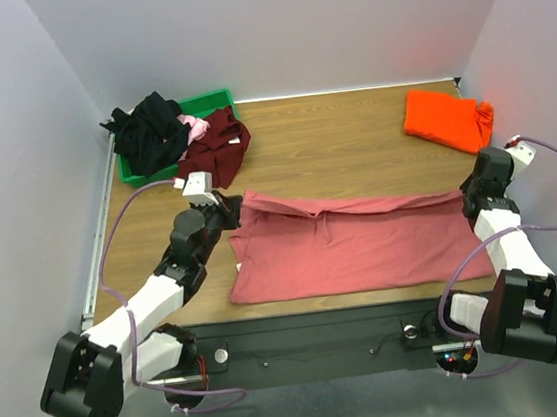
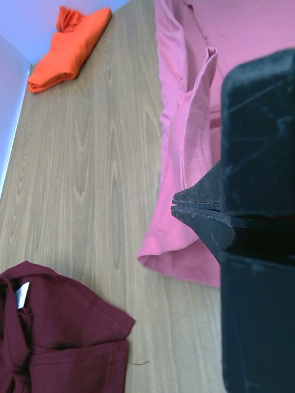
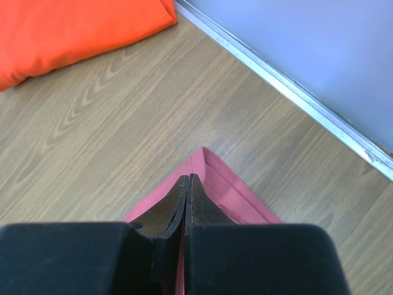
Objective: Fold and stack the t-shirts
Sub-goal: Fold the tshirt
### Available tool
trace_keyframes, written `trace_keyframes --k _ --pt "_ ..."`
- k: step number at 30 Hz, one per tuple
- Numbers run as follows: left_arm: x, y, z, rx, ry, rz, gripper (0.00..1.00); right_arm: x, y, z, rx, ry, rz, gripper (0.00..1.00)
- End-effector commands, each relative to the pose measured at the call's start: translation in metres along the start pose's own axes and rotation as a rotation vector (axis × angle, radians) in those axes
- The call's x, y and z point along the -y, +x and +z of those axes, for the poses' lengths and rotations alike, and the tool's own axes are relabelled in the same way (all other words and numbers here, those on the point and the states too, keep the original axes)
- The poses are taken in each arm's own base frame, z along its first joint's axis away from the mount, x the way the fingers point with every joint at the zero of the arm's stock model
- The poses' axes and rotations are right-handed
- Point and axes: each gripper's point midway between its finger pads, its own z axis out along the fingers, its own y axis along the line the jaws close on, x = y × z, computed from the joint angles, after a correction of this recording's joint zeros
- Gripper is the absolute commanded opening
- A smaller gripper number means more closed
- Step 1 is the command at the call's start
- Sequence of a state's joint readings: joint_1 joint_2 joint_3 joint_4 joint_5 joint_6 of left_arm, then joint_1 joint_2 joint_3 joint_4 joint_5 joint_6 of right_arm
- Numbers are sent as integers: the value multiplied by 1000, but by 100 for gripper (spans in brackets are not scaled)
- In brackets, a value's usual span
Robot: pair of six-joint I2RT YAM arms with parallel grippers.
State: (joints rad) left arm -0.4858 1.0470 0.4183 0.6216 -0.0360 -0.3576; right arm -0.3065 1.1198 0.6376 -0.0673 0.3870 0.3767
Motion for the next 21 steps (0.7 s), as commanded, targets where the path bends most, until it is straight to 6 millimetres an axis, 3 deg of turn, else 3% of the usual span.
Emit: trace_keyframes --k 1,13,21 --pt "8 -17 -16 78 12 -33 0 10 -6 -7 34 29 10 0" --pt "28 10 -49 43 18 -70 0 25 -6 -11 54 99 15 0" --pt "25 34 -64 -1 -12 -118 0 32 -7 -15 75 125 30 0"
